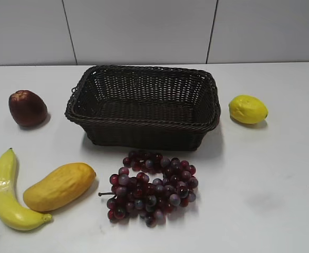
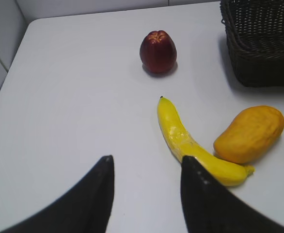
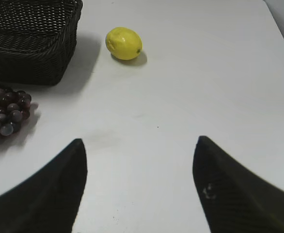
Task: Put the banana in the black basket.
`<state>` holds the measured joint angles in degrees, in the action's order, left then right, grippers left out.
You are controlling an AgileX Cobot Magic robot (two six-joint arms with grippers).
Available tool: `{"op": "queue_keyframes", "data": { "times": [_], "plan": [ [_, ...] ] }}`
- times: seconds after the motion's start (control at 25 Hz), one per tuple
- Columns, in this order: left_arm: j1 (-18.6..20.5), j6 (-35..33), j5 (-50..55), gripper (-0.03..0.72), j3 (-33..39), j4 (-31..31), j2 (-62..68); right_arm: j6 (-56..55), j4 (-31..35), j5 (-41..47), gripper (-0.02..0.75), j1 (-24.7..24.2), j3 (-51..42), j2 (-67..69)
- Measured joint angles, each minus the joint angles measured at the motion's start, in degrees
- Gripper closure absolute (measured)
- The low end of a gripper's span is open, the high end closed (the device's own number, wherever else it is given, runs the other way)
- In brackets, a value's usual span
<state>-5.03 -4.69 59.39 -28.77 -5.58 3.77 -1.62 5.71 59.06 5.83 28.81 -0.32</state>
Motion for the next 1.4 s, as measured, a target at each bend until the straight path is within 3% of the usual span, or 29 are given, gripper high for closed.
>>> {"op": "queue_keyframes", "data": {
  "times": [0.52, 0.64, 1.04, 1.4],
  "plan": [
    [0.0, 1.71, 0.0, 0.25, 0.0, -2.4, 2.52, 0.0, 0.0, 0.0, 0.219, 0.0, 0.0, 0.0],
    [0.0, 5.05, -0.3, 0.25, 0.0, -3.16, 9.72, 0.0, 0.0, 0.0, 0.219, 0.0, 0.0, 0.0],
    [0.0, 6.01, -5.01, 0.25, -2.79, -8.38, 42.93, 0.0, 0.0, 0.0, 0.219, 0.0, 0.0, 0.0],
    [0.0, 7.34, -10.07, 0.251, -5.13, -11.27, 59.32, 0.0, 0.0, 0.0, 0.219, 0.0, 0.0, 0.0]
  ]
}}
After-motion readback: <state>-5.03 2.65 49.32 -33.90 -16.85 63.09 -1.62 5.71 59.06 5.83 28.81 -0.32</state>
